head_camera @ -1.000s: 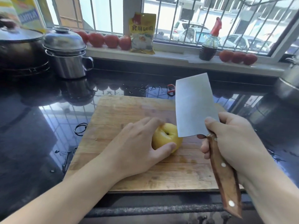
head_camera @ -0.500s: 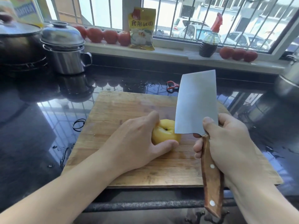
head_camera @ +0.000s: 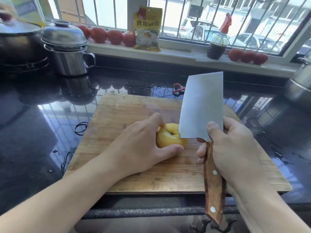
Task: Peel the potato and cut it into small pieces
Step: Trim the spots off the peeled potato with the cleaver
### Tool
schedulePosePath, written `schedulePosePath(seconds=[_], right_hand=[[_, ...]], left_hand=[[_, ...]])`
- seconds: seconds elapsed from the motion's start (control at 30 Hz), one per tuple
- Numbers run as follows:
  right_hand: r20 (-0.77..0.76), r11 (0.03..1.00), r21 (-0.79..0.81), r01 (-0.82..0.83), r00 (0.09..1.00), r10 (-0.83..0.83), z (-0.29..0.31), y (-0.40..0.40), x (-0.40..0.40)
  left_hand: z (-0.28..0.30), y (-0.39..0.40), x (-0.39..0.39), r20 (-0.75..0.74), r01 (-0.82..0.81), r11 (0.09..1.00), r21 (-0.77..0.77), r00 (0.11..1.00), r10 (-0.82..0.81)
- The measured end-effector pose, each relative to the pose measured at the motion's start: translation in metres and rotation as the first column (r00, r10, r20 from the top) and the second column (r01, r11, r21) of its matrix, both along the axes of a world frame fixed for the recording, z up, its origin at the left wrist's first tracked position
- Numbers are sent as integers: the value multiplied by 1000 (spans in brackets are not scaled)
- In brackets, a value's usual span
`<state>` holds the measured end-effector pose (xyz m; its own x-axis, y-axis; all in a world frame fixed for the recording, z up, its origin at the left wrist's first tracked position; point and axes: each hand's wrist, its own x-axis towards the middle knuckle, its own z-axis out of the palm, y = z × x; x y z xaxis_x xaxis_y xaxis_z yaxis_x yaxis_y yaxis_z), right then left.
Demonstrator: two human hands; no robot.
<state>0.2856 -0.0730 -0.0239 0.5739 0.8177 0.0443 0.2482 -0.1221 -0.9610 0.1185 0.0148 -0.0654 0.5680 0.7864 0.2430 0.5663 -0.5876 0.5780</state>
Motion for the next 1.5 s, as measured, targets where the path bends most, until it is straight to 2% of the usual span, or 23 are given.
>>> schedulePosePath(seconds=[0.4,0.53,0.6,0.7,0.83,1.03,1.27,1.5], right_hand=[[33,999,33,-4,999,3,-6,8,-4],[130,999,44,-25,991,19,-6,6,0],[164,999,49,-21,986,13,-7,4,1],[136,999,46,-3,991,-3,-8,5,-2],[118,998,57,-5,993,-2,-8,8,-7],[119,998,57,10,993,-16,-9,11,-10],[131,998,55,33,991,-40,-9,3,-7],[356,993,107,58,930,-93,-4,2,-18]], left_hand=[[0,2,3,3,-28,999,-42,1000,28],[0,0,3,-5,-36,999,-40,999,36],[1,0,4,-18,-49,999,8,999,49],[3,0,6,-36,-41,998,53,998,43],[1,4,4,-44,-38,999,-32,998,36],[-2,8,4,-34,-50,996,-70,998,47],[-2,7,3,-2,-8,1000,-27,1000,8],[-2,9,4,-25,12,1000,-9,1000,-12]])
